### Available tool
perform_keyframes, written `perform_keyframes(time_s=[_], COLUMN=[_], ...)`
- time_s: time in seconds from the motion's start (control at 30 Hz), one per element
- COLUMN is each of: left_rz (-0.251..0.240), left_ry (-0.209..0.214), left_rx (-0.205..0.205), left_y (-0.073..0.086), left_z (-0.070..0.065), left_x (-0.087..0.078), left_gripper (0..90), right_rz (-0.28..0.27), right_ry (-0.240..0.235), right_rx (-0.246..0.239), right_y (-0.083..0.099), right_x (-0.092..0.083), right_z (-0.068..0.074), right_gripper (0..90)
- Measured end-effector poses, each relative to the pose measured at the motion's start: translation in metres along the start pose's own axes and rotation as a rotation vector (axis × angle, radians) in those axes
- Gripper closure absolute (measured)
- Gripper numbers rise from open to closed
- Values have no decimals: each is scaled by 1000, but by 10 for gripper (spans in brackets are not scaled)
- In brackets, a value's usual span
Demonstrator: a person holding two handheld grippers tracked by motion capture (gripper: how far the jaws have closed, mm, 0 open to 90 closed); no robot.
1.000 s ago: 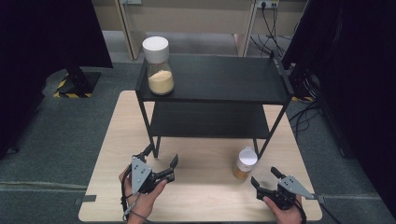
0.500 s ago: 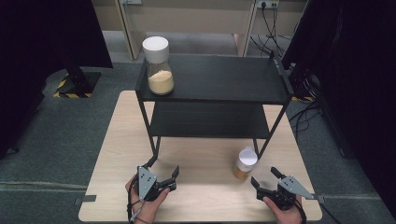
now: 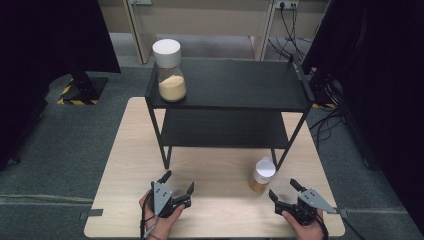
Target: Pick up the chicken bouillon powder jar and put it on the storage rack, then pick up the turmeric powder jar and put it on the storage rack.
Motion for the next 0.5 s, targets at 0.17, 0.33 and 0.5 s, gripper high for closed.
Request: perform_keyframes(time_s=[0.17,0.33,0.5], left_rz=[4,5,7], left_ry=[3,4,3], left_rx=[3,10,8], left_y=[-1,-1,-1], left_z=[0,-1,-1], left_x=[1,1,1], left_gripper=[109,109,109], right_rz=[1,3,3], right_ry=[2,0,1], right_rx=[-6,-6,-8], right_y=[0,0,0], right_x=[0,0,0], right_z=[1,1,1], right_gripper=[74,74,74])
Point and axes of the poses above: each handheld gripper's, and its own axes: x roughly forward along the jaws, y roughly out of its underside, z roughly to its left, the point moved 4 cm from there along x, roughly forward along the jaws, and after that the axes turned 11 degrees about -y, right-handed, at the moved point
